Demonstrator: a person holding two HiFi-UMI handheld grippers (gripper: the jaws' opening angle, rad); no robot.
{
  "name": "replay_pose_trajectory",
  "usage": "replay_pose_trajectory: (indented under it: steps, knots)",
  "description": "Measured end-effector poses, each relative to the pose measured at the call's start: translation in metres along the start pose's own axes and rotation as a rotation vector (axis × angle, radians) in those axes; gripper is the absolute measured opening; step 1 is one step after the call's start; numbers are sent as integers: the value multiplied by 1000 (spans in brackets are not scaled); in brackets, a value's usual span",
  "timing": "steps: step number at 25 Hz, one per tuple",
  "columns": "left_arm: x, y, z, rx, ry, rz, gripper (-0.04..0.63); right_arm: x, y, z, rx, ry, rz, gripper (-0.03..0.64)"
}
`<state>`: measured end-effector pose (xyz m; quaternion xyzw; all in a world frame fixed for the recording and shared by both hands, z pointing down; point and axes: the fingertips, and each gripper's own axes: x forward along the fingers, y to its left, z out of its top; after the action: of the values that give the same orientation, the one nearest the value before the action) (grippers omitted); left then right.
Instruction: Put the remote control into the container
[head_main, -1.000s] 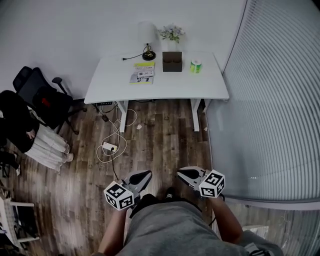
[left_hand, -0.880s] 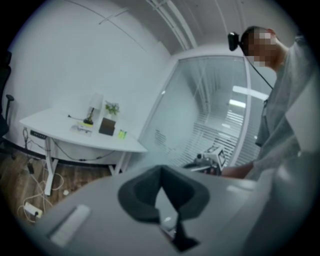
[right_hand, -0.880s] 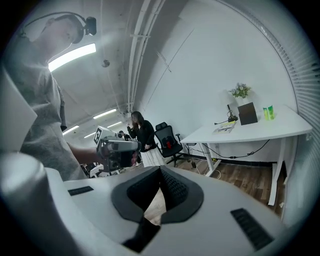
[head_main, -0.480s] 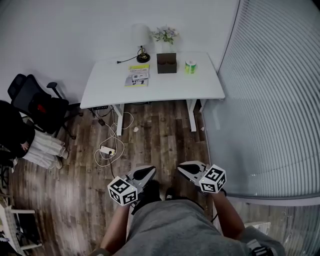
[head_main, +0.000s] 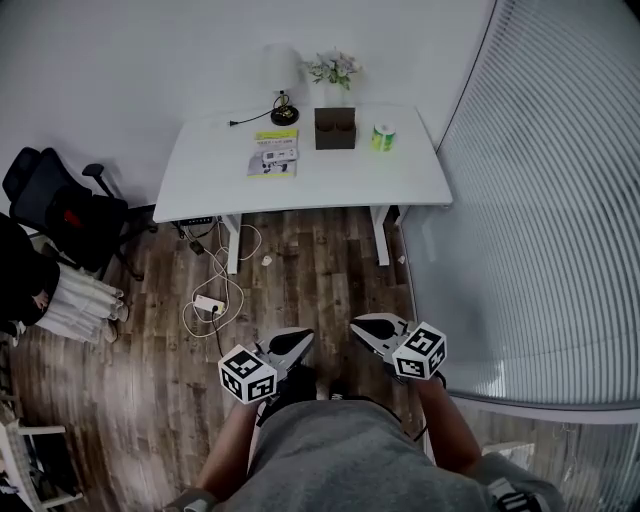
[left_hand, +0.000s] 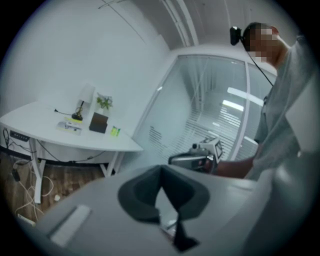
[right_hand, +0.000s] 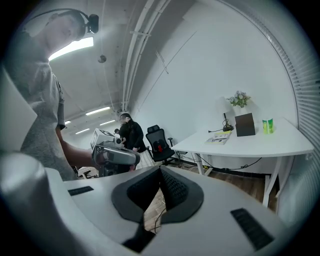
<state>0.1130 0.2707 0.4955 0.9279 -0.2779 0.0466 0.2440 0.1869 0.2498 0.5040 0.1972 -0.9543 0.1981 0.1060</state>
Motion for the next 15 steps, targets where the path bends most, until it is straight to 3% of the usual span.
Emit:
replay_pose_trajectory:
  steps: [15]
  knots:
    - [-30, 108, 38, -15, -9, -53, -6, 118, -38, 53, -20, 32, -34, 17]
